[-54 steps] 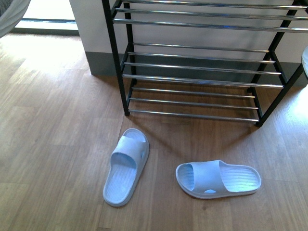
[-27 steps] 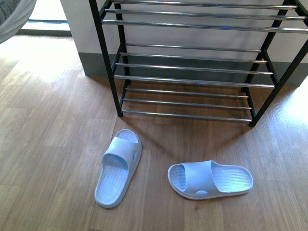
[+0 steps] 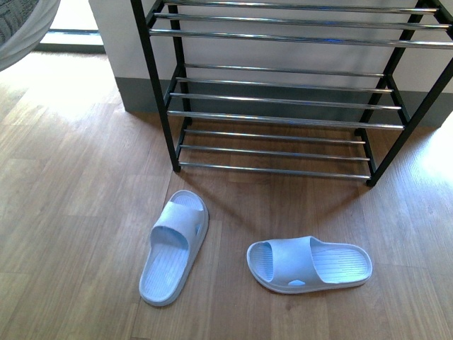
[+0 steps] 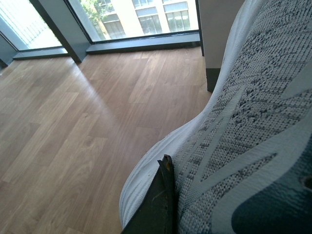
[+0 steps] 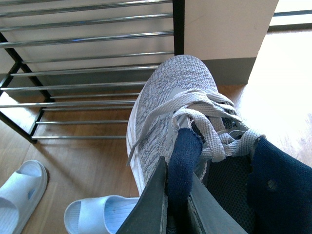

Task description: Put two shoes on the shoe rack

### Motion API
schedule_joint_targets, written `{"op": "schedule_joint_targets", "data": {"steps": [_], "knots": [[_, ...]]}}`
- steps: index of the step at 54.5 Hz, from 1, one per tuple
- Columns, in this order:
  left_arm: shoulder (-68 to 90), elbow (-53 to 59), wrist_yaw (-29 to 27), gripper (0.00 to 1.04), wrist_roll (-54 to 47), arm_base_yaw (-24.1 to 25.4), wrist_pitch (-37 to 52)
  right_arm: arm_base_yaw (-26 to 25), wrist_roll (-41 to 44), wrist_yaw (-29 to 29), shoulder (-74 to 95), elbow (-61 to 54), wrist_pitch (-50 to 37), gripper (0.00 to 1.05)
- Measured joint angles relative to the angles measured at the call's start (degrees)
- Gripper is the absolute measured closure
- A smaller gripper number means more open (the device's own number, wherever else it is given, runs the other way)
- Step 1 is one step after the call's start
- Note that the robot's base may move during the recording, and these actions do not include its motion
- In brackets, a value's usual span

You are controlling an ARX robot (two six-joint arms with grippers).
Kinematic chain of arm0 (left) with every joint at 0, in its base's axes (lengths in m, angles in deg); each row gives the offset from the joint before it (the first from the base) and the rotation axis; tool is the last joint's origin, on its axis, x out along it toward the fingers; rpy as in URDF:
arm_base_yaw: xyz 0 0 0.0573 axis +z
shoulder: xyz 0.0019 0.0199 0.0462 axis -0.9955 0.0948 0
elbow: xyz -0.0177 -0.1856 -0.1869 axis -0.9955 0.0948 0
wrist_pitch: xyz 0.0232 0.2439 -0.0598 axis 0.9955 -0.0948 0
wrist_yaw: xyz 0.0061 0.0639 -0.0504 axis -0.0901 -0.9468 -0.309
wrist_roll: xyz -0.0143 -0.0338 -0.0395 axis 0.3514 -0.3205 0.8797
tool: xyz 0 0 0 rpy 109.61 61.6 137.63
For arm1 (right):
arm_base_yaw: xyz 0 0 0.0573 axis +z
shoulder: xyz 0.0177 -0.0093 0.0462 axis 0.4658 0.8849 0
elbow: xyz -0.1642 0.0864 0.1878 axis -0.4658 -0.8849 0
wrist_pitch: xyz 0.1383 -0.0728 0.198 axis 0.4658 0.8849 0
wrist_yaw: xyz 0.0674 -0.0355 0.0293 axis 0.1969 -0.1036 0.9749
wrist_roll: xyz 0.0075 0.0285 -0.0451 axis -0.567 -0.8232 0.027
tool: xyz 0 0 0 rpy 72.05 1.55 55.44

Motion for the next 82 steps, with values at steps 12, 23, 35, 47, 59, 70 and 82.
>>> {"op": "schedule_joint_targets", "data": {"steps": [12,23,35,47,59,70,82], "knots": [[0.0,0.0,0.0,1.03,0.0,0.0,0.0,0.0,0.0,0.2,0.0,0.0,0.0,1.03],[0.0,0.0,0.0,1.03,-0.1,0.0,-0.1,0.0,0.0,0.0,0.0,0.0,0.0,1.03],[0.0,0.0,0.0,1.03,-0.1,0.0,-0.1,0.0,0.0,0.3,0.0,0.0,0.0,1.03],[0.0,0.0,0.0,1.03,-0.1,0.0,-0.1,0.0,0.0,0.2,0.0,0.0,0.0,1.03],[0.0,0.0,0.0,1.03,-0.1,0.0,-0.1,0.0,0.0,0.2,0.0,0.0,0.0,1.03],[0.0,0.0,0.0,1.03,-0.1,0.0,0.0,0.0,0.0,0.2,0.0,0.0,0.0,1.03],[0.0,0.0,0.0,1.03,-0.1,0.0,0.0,-0.1,0.0,0.9,0.1,0.0,-0.3,1.03]]}}
